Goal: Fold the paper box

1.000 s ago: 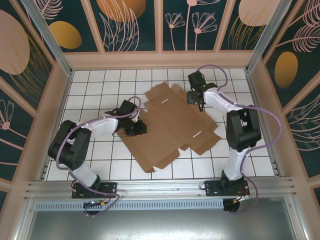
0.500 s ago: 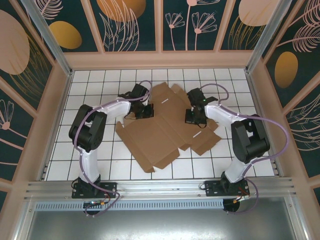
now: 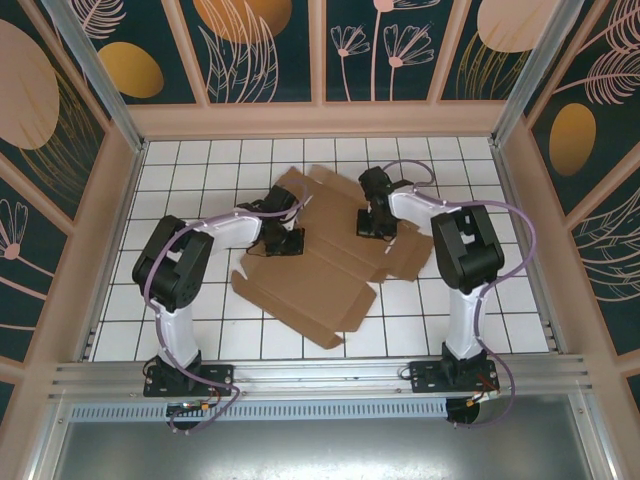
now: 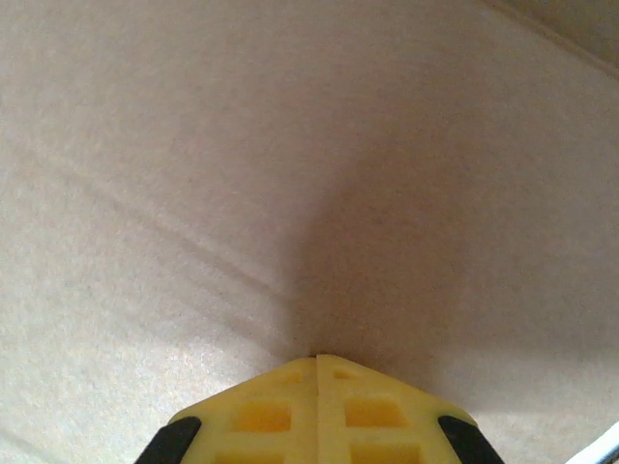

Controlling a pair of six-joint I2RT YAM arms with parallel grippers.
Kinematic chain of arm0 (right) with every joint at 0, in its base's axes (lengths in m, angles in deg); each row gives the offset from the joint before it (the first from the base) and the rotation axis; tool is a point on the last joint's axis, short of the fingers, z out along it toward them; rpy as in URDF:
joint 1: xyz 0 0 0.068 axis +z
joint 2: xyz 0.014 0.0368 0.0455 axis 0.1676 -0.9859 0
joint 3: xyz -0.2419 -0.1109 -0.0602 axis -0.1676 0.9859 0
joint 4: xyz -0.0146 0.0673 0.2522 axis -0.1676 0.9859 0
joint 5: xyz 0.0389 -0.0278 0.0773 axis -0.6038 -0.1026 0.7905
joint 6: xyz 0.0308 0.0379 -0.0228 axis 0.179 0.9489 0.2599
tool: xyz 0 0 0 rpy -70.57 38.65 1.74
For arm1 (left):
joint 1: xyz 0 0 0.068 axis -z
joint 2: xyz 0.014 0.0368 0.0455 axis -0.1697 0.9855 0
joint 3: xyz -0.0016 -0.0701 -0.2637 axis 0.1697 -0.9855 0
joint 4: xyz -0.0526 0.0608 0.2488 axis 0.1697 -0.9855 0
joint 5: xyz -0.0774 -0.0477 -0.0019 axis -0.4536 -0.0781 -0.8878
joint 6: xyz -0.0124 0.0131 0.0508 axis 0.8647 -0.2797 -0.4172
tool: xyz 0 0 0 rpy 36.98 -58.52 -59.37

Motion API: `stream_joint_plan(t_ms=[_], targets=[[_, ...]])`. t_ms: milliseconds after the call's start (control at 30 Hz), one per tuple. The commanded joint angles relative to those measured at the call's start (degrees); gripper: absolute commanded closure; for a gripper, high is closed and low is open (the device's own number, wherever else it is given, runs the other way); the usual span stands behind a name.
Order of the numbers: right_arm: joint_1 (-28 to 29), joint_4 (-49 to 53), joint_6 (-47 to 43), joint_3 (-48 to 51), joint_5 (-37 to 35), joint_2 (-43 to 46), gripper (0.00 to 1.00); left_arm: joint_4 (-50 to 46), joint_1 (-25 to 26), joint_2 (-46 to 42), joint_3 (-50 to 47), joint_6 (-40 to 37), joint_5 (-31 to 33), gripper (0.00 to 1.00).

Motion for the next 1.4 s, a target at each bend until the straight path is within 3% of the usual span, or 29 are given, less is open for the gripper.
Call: stream_joint_plan(t_ms=[0, 400, 600, 733, 867, 1067, 1200, 1367], targets=[[-0.4, 0.4, -1.0, -3.3, 0.0, -6.1, 0.95, -4.2, 1.0, -0.9, -4.2, -1.2, 0.3, 1.0], [1.7, -1.9, -3.1, -4.7, 7.1, -7.5, 0.92, -1.5, 5.3, -5.5, -10.0, 3.0, -3.0, 1.0], [2.1, -2.4, -5.2, -2.9, 9.4, -5.9, 0.9, -0.5, 5.9, -6.2, -9.2, 3.4, -5.6, 1.0], [2.1, -1.7, -5.9, -3.6, 8.7, -4.9, 0.9, -2.6, 5.9, -6.5, -6.8, 2.1, -1.9, 1.0], [1.7, -0.8, -8.2, -4.6, 9.6, -3.7, 0.88, -1.0, 5.9, -7.2, -3.2, 3.8, -6.0, 1.0], [-3.1, -2.4, -7.6, -7.2, 13.6, 1.8, 0.82, -2.4, 4.6, -4.6, 12.7, 5.1, -3.0, 0.99], [-7.6, -5.8, -6.0, -7.9, 14.7, 4.6, 0.71, -2.8, 1.8, 5.9, 27.3, 9.6, -3.4, 1.0], [-12.5, -8.9, -3.2, -10.3, 14.8, 3.8, 0.67, -5.0, 0.1, 22.1, 46.5, 11.9, -4.4, 1.0]])
